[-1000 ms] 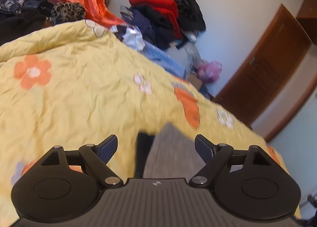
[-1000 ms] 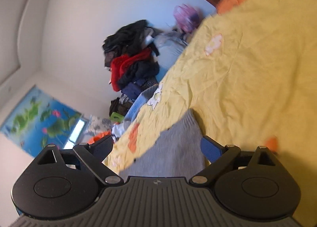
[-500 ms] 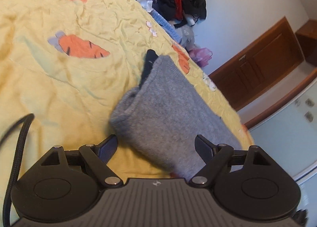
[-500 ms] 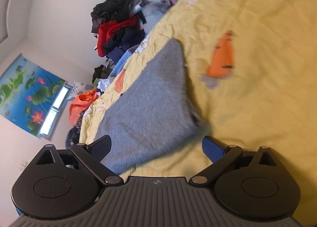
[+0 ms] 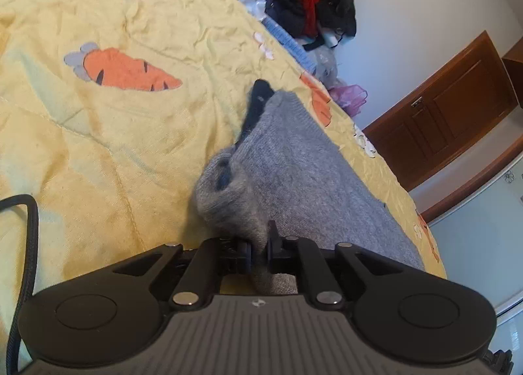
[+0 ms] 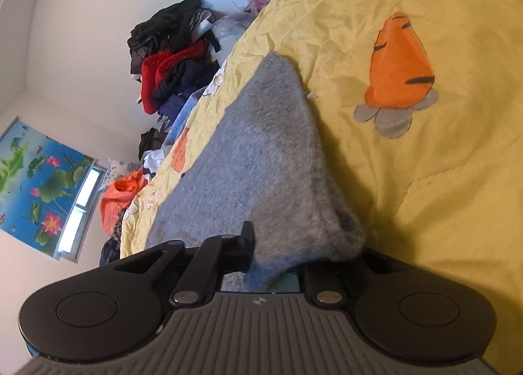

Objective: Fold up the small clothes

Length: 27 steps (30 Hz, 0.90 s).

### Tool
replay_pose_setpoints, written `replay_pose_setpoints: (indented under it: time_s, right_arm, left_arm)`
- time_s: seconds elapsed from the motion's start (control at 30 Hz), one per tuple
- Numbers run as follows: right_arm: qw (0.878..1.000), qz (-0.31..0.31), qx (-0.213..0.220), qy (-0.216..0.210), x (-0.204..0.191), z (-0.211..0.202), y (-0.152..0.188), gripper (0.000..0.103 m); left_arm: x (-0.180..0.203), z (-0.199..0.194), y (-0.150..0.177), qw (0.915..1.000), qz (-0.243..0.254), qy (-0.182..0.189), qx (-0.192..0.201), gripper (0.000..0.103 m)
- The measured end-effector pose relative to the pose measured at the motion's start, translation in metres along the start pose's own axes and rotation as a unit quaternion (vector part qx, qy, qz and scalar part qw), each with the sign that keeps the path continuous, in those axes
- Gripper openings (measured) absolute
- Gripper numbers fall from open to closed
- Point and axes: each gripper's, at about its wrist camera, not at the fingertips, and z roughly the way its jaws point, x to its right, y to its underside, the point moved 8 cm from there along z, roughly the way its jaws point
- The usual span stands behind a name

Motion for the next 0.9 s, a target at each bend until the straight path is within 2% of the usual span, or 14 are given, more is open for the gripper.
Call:
replay_pose_setpoints:
  time_s: [0.13, 0.37, 0.5, 0.63, 0.9]
  right_arm:
    - [1.0, -0.022, -0.003, -0.002, -0.013, -0.002, -0.003, 0.012]
    - [0.999, -0.034, 0.015, -0.036, -0.03, -0.022, -0.015, 0.011]
    - [0.999, -0.031, 0.014, -0.03, -0.026, -0.024, -0.015, 0.011]
    - [0.999, -0.037, 0.014, -0.036, -0.028, -0.029, -0.012, 0.011]
    - [0.997, -0.041, 0.009, -0.058, -0.031, -0.058, -0.011, 0.011]
  left_arm:
    - [0.006, -0.006, -0.005, 1.0, 0.007, 0.003, -0.001, 0.006]
    - [0.024, -0.033, -0.013, 0.9989, 0.032, 0.033, 0.013, 0.005]
    - [0.019, -0.034, -0.011, 0.9989, 0.038, 0.023, 0.017, 0.005]
    - [0.017, -0.039, -0.008, 0.9986, 0.039, 0.029, 0.02, 0.005]
    - [0.025, -0.078, -0.002, 0.9964, 0.049, 0.068, 0.014, 0.005]
